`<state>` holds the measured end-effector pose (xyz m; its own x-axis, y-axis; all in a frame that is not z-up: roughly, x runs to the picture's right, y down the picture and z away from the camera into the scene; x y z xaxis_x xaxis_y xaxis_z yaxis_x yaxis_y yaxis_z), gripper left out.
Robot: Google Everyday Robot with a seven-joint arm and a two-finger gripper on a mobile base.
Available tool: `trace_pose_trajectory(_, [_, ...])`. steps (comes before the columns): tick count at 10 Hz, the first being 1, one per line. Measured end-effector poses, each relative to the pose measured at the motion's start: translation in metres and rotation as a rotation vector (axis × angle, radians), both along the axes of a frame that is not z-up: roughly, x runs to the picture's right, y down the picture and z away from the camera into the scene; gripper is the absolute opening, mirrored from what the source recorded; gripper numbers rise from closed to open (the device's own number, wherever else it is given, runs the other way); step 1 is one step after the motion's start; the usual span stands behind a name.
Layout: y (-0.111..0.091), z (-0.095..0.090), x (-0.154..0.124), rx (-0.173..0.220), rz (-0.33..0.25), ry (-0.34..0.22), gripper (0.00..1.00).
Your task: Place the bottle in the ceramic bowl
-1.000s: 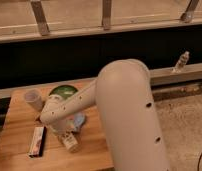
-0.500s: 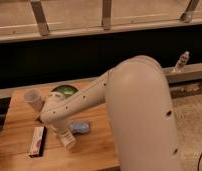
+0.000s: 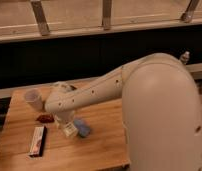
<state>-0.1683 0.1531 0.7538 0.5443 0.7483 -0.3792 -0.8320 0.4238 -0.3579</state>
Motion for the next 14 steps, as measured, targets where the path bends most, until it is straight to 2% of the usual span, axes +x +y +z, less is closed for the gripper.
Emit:
trace_pose_trajectory(4, [-0.073, 0.011, 0.028, 0.048, -0.021, -0.077, 0.00])
trace_pose_trajectory(6, [-0.102, 0.026, 0.041, 0.034, -0.005, -0.178, 0.00])
trace_pose_trajectory(8, [-0.109, 0.033, 0.036, 0.017, -0.006, -0.249, 0.00])
trace_pose_trajectory(10, [-0.108, 0.036, 0.010, 0.001, -0.034, -0.327, 0.00])
trace_pose_trajectory(14, [-0.100, 0.033, -0.030, 0.006, -0.101, -0.382, 0.00])
